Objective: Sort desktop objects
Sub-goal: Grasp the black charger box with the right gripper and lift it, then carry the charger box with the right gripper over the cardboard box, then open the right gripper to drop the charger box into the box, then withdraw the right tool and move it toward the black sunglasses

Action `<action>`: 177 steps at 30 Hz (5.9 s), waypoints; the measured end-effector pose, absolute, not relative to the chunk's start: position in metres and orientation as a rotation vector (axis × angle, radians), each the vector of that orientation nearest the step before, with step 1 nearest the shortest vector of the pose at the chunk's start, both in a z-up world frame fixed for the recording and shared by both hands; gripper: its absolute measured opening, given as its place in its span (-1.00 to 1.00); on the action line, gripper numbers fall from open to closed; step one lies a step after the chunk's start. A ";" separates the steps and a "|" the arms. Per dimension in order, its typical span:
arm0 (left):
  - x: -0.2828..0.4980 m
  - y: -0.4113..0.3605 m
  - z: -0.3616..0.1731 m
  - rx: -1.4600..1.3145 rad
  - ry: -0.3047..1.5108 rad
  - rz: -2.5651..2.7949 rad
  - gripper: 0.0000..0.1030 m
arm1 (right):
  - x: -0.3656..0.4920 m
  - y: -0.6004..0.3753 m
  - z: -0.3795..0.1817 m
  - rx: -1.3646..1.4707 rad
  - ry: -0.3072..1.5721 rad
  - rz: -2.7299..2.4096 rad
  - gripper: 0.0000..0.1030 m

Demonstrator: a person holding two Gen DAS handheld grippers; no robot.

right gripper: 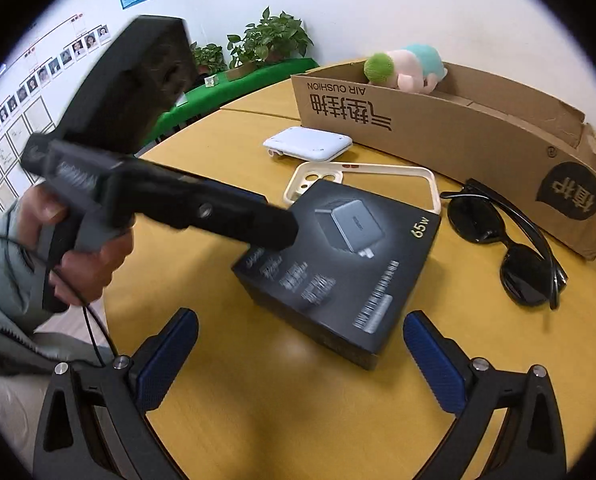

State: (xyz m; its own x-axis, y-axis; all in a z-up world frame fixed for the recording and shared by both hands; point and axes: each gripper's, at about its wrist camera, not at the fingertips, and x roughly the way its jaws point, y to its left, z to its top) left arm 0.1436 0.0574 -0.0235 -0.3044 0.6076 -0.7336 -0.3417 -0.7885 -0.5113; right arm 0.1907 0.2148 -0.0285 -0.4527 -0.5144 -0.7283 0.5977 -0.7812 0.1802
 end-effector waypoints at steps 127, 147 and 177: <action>-0.275 0.115 0.021 -1.451 -0.077 2.469 -0.11 | -0.251 0.241 -0.009 1.288 0.183 -2.316 0.50; -0.093 0.063 0.154 -0.758 0.034 2.775 0.86 | -0.136 0.266 0.075 1.140 0.262 -2.622 0.65; 0.063 0.067 0.134 -0.691 0.100 2.878 0.87 | 0.064 0.236 0.091 1.046 0.098 -2.894 0.66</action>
State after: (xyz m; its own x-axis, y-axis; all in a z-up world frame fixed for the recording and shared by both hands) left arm 0.0626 0.0672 0.1340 -0.8758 0.1587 -0.4559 -0.1899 -0.9815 0.0231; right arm 0.0636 0.2355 0.0910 -0.7672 -0.0376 -0.6403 0.0808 -0.9960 -0.0382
